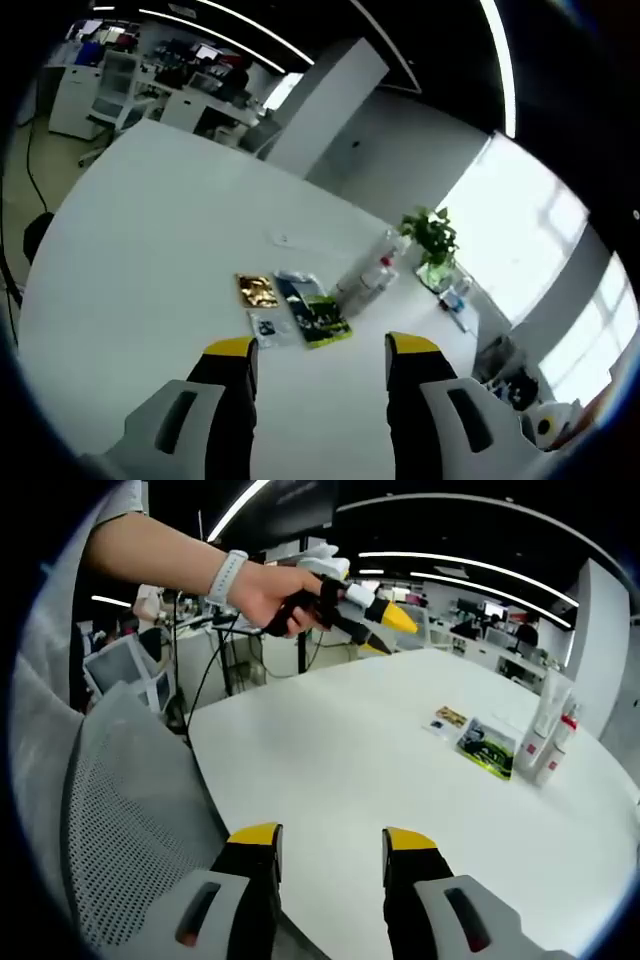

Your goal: Arrange the skincare products in the storage area until every visible bottle or jar stands upright without overlapping.

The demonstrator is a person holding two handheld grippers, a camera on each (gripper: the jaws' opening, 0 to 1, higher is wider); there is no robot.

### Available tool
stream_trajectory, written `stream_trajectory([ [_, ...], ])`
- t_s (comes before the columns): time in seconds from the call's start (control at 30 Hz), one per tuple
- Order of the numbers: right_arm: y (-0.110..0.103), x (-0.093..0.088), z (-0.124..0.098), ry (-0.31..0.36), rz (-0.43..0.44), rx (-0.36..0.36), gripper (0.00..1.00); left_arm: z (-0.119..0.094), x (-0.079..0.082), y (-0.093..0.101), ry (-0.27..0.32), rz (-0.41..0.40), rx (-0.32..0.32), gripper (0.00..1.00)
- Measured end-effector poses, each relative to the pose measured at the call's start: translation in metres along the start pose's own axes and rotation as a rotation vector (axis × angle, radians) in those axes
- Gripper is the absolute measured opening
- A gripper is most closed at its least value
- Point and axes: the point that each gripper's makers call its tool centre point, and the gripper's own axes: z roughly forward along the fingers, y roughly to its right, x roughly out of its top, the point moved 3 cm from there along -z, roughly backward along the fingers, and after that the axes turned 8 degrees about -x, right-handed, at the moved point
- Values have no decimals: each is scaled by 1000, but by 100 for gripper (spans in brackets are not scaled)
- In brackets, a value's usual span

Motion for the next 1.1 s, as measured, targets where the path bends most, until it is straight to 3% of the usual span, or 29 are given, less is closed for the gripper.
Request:
stream_trajectory([
  [0.1, 3, 3, -1, 18, 7, -14, 39, -16, 4, 16, 26, 103, 3, 52],
  [0.27, 3, 6, -2, 37, 10, -16, 41, -37, -2, 35, 46, 190, 21, 61],
  [0.33, 3, 7, -3, 45, 9, -17, 41, -43, -11, 37, 28, 249, 29, 64],
  [0.43, 6, 13, -7, 86, 16, -34, 41, -57, -38, 36, -34, 277, 64, 66],
  [0.63, 10, 23, -11, 145, 73, -44, 50, -81, -78, 47, -4, 309, 77, 71],
  [0.8, 14, 30, -15, 196, 107, -54, 58, -98, -88, 55, 12, 445, 145, 82],
  [0.97, 16, 35, -17, 233, 124, -61, 65, -108, -96, 74, 44, 451, 115, 89],
  [1.1, 22, 43, -24, 296, 148, -86, 68, -111, -102, 87, 59, 523, 91, 91],
])
